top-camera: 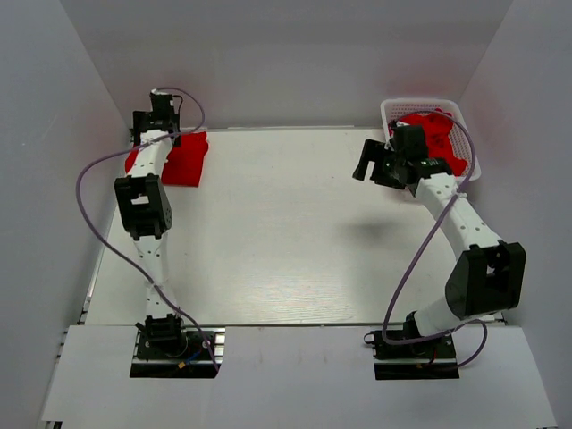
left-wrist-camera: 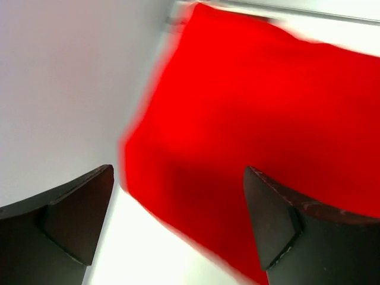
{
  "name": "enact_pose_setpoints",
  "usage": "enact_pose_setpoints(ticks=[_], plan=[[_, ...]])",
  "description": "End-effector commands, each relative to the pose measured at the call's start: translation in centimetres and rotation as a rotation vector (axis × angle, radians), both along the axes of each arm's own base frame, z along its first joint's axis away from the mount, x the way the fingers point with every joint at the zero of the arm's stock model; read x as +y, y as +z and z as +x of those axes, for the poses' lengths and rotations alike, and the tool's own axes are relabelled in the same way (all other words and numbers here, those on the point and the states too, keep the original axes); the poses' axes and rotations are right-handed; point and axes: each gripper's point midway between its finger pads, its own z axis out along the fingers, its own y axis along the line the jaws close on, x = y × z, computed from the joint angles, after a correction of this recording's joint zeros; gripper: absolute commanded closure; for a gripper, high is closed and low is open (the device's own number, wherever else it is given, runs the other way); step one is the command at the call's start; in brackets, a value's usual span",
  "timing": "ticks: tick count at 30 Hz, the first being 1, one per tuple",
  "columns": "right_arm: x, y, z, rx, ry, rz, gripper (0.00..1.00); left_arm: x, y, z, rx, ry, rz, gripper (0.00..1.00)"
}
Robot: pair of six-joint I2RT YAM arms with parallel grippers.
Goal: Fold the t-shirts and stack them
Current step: Put the neatly folded tshirt into the corner of the board with the left arm
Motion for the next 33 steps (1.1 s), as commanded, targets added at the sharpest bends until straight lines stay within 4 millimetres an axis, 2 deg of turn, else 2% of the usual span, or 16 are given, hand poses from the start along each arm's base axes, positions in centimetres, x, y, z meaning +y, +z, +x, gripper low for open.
enact_pose_setpoints(ticks=[1,4,6,7,8,9,11,12,14,15,16,17,18,21,26,33], plan=[[-0.7,1.7,-1.4,-0.073,-0.018,0.006,0.1,-9.9,10.1,-3.6,-0.164,-0.232,-0.492,0.0],[-0.1,2.7,-2.5,-0.113,0.012,0.043,0.1,-14.6,10.3,-6.9,-0.167,-0.292,-0.627,0.0],[0.0,1.3,-4.2,-0.092,0.034,0.058,0.1,-18.7,9.8,-8.7,-0.157,-0.294,-0.714,0.0],[0.4,0.2,-4.9,-0.069,0.055,0.076,0.1,-20.4,7.7,-10.4,-0.1,-0.289,-0.749,0.0],[0.3,-0.3,-5.7,-0.062,0.056,0.083,0.1,-22.1,8.5,-11.8,-0.104,-0.307,-0.77,0.0],[0.4,-1.3,-6.5,-0.035,0.067,0.088,0.1,-25.6,6.3,-14.2,-0.02,-0.356,-0.761,0.0],[0.6,-1.6,-7.5,-0.021,0.088,0.095,0.1,-28.7,5.5,-17.0,0.023,-0.384,-0.75,0.0],[0.6,-3.3,-8.7,0.022,0.101,0.097,0.1,-31.5,4.8,-20.3,0.063,-0.412,-0.754,0.0],[0.5,-2.9,-9.5,-0.007,0.112,0.104,0.1,-33.8,4.3,-23.8,0.09,-0.451,-0.781,0.0],[0.4,-4.4,-10.6,0.027,0.113,0.101,0.1,-35.4,2.1,-27.3,0.166,-0.476,-0.812,0.0],[0.2,-3.6,-11.0,-0.005,0.111,0.109,0.1,-35.9,2.1,-28.9,0.164,-0.486,-0.83,0.0],[0.3,-4.4,-11.7,0.009,0.118,0.111,0.1,-36.0,4.2,-30.4,0.102,-0.515,-0.863,0.0],[0.5,-4.5,-12.4,0.003,0.135,0.13,0.1,-35.7,2.7,-32.5,0.132,-0.495,-0.878,0.0],[0.5,-5.2,-13.3,-0.022,0.148,0.141,0.1,-34.9,2.4,-36.0,0.084,-0.52,-0.892,0.0],[0.9,-6.3,-14.1,-0.016,0.163,0.169,0.1,-33.1,3.2,-37.3,0.013,-0.463,-0.862,0.0],[1.5,-6.2,-14.5,-0.063,0.198,0.207,0.1,-32.1,5.0,-36.3,-0.041,-0.446,-0.782,0.0]])
